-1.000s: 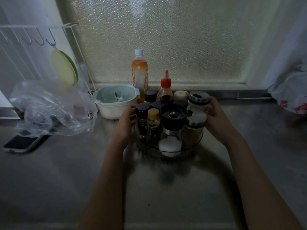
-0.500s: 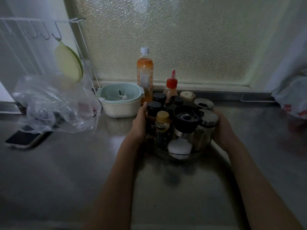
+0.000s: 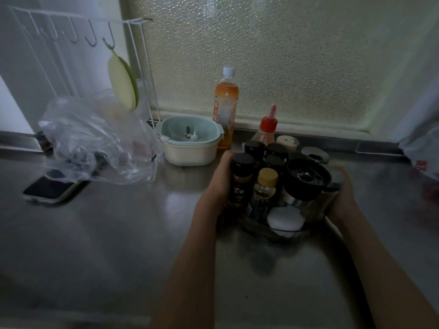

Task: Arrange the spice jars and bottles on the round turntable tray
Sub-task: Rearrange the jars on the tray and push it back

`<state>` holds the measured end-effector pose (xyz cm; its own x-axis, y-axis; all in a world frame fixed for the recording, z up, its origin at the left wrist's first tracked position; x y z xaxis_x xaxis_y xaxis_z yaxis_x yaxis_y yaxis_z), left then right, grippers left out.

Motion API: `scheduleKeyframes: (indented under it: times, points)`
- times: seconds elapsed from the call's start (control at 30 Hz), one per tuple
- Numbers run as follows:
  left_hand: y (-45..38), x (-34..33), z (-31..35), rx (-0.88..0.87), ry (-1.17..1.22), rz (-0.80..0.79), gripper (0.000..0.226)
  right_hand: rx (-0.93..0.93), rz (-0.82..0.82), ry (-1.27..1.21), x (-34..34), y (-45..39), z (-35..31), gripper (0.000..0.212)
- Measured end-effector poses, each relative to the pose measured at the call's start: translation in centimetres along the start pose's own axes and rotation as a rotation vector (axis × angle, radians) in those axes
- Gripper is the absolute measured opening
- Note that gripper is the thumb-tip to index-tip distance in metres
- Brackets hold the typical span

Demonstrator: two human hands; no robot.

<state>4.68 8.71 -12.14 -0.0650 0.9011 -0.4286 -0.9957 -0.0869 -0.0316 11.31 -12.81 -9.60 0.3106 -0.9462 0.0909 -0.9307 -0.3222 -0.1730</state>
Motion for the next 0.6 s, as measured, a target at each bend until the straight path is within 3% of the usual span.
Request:
scheduleKeyframes:
  times: [0.07,0.2,0.3,0.37,0.47,0.6]
  points:
    - [0.0,-0.1,0.2,0.014,0.059,-0.035,0.038,-0.037,0.002,-0.059,-0.5,0.0,0.2,0.06]
    - [-0.5,1.4,0.7,-0.001,-0.053,0.029,0.049,-0.059,0.009,-0.026,-1.5,0.6,-0.7,0.038]
    - [0.3,1.2,1.8,-0.056,-0.145,0.102,0.039,-0.005,0.006,-0.021,-1.4,1.9,-1.9,0.033]
    - [1.0,1.3,2.5,-0.134,-0.231,0.215,0.036,0.07,0.061,0.083,-0.4,2.8,-2.8,0.025]
    - [3.4,1.7,3.5,-0.244,-0.243,0.431,0.04,0.225,0.2,0.136,0.4,5.4,-5.4,0.04]
    - [6.2,0.5,3.1,-0.302,-0.203,0.468,0.044,0.369,0.165,0.287,-2.3,8.5,-8.6,0.04]
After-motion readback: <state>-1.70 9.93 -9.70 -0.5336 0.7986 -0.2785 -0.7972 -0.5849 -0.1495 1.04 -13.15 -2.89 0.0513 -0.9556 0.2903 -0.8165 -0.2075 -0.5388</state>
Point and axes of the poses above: each hand's wrist, its own y-axis away from the middle knuckle, its own x-axis out of the back of the hand, z = x × y, the point moved 7 cm from there along -y, towards the middle knuckle, and after that the axes turned 9 degrees about -z, right-handed, at the moved point
